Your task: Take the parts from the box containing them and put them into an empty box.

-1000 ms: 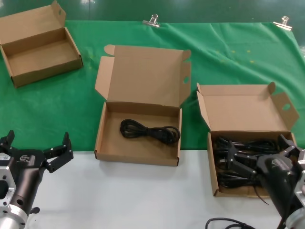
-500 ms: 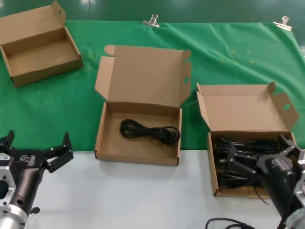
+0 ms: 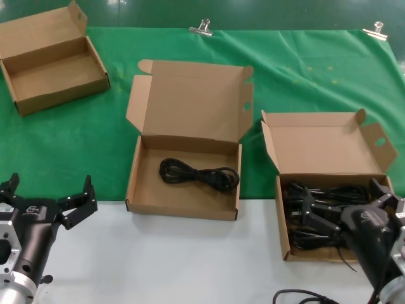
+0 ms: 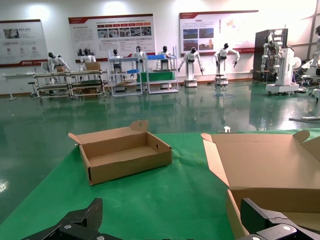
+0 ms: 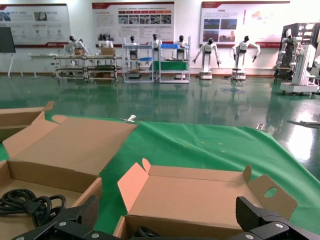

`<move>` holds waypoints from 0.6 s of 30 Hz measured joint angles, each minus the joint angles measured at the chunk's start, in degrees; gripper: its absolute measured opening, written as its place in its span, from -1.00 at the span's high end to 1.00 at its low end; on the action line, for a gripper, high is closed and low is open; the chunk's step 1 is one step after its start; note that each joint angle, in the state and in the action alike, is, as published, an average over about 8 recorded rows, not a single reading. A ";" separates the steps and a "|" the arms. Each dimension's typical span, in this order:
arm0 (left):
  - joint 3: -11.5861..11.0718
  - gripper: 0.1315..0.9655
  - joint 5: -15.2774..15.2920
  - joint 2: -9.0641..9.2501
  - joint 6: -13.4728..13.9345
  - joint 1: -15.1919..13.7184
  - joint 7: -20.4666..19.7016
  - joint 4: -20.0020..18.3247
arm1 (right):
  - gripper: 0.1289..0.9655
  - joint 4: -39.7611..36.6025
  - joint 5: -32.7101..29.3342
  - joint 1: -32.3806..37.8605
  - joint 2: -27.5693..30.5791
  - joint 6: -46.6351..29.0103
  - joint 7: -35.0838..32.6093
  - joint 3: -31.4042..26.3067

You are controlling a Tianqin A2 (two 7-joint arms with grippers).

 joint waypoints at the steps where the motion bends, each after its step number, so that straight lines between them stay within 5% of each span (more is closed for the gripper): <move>1: 0.00 -1.00 0.00 0.00 0.00 0.00 0.00 0.00 | -1.00 0.00 0.00 0.00 0.00 0.00 0.00 0.00; 18: 0.00 -1.00 0.00 0.00 0.00 0.00 0.00 0.00 | -1.00 0.00 0.00 0.00 0.00 0.00 0.00 0.00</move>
